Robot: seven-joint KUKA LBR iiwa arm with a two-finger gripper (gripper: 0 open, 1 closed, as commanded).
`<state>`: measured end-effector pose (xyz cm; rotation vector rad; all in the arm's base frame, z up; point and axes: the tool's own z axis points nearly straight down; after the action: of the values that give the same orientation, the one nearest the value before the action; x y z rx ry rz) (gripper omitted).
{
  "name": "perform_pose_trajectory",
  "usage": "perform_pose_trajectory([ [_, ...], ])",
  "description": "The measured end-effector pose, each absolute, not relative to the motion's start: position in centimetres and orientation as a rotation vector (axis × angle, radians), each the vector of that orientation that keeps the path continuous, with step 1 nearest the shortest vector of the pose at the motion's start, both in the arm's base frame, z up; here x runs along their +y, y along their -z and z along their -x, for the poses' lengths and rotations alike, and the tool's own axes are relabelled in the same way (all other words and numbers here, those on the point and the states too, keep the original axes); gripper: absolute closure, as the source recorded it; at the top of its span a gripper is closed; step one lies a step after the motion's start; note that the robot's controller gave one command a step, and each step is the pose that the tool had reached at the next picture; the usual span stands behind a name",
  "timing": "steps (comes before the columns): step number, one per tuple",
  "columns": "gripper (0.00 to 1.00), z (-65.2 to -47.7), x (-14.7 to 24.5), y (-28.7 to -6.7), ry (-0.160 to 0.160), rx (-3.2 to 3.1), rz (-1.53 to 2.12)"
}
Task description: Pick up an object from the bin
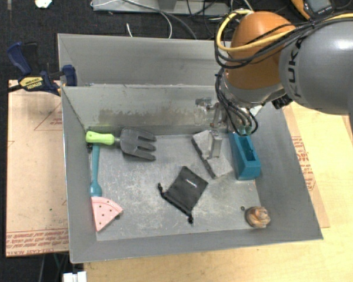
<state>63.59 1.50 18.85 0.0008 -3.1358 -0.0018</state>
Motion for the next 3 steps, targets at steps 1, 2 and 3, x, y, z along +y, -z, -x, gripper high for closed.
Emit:
perform_pose_trajectory([
  [1, 0.0, -63.8, 1.5, -19.4, 0.002, -3.144, 0.0],
  [2, 0.0, -58.8, 3.8, -11.1, 0.002, -3.143, -0.133],
  [3, 0.0, -56.6, 3.7, -11.2, 0.004, -3.147, -0.04],
])
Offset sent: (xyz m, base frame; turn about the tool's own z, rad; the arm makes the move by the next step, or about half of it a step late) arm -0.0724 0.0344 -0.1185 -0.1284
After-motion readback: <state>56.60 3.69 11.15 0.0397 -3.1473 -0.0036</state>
